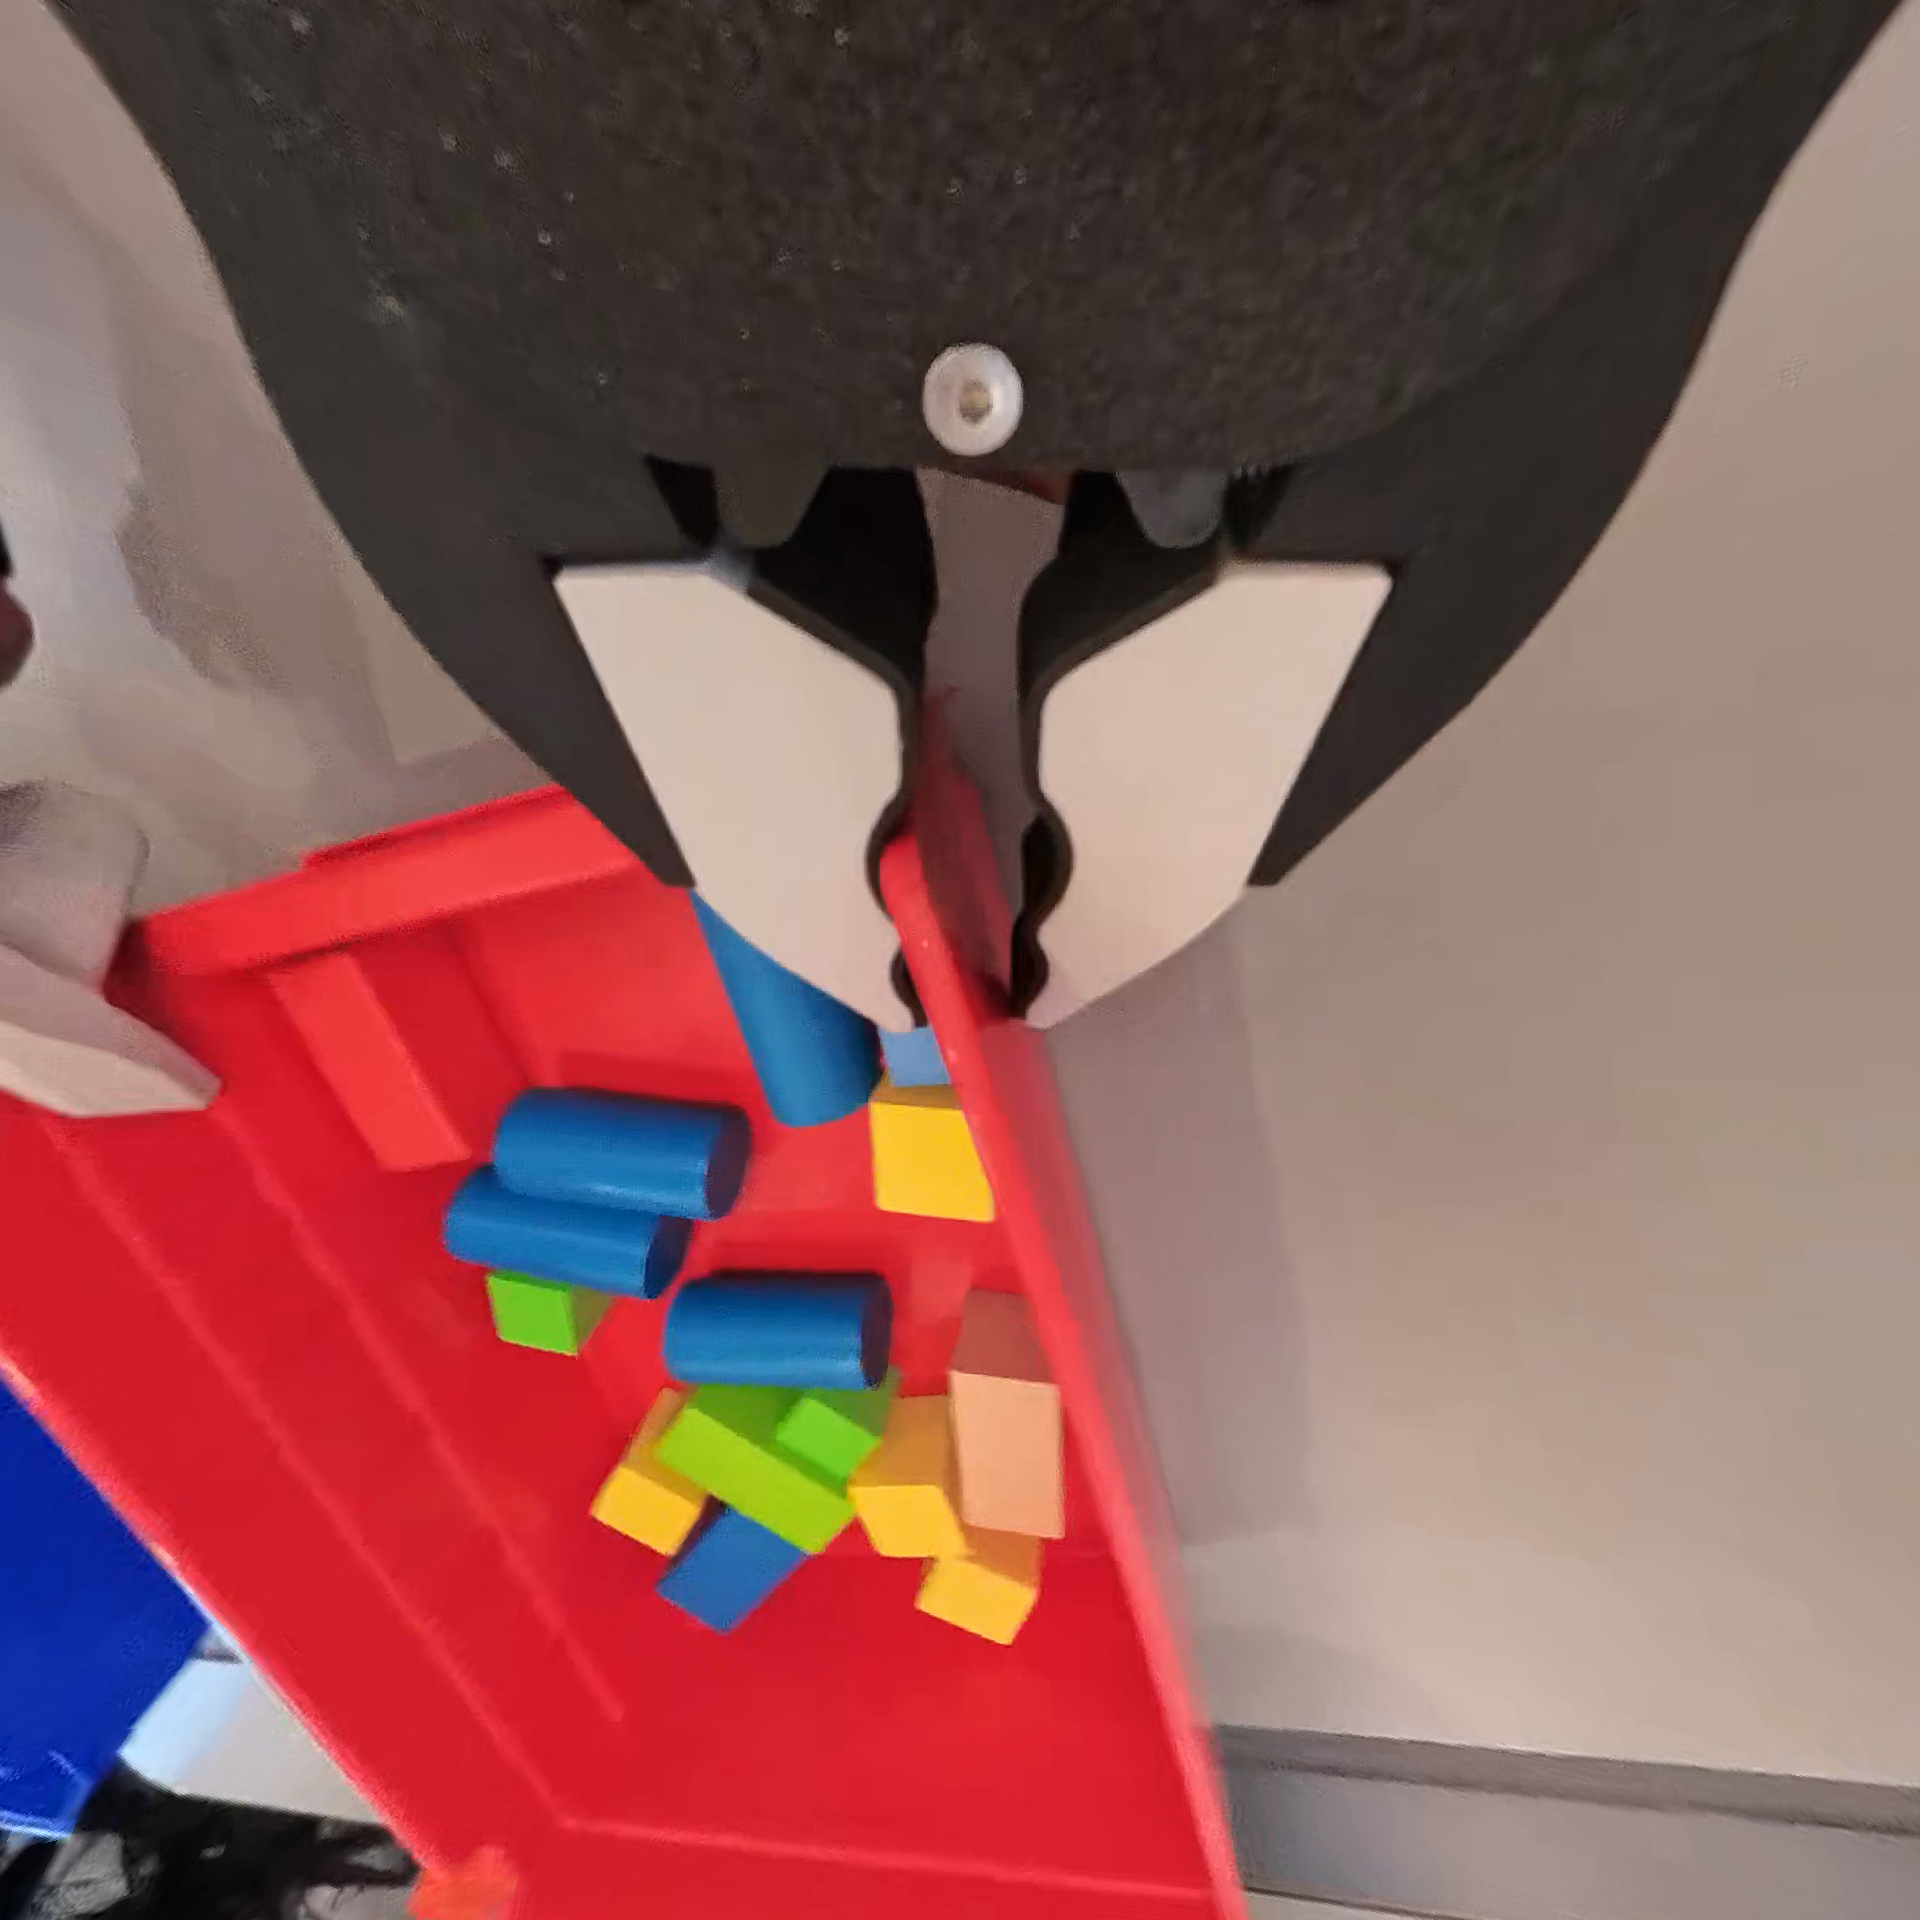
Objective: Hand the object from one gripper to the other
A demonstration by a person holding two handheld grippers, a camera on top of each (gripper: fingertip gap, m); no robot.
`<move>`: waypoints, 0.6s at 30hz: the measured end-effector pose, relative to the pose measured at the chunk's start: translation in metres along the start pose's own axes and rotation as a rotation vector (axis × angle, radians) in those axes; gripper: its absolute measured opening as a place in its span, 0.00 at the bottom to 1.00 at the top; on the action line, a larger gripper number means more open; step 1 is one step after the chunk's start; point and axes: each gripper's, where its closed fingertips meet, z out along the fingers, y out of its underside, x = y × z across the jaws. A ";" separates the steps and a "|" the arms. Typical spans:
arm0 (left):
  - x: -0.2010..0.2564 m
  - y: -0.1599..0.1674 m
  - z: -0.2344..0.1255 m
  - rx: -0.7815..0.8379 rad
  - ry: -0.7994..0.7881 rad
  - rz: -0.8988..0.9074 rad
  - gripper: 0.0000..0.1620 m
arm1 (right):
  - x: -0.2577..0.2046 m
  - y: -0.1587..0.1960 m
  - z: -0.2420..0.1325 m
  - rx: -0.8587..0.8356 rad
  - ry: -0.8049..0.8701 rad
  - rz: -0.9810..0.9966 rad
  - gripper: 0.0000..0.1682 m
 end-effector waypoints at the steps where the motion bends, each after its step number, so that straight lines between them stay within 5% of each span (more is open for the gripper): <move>1: -0.003 -0.001 0.001 -0.003 -0.019 0.006 0.07 | -0.001 -0.002 0.004 0.006 0.023 0.020 0.06; 6: -0.041 -0.015 -0.013 0.023 -0.120 0.051 0.02 | -0.029 -0.018 0.009 0.067 0.159 -0.025 0.02; 13: -0.157 -0.043 -0.065 0.111 -0.237 0.067 0.01 | -0.151 -0.042 0.030 0.174 0.094 -0.058 0.03; 18: -0.227 -0.024 -0.087 0.122 -0.246 -0.037 0.01 | -0.227 -0.041 0.047 0.166 0.050 -0.121 0.04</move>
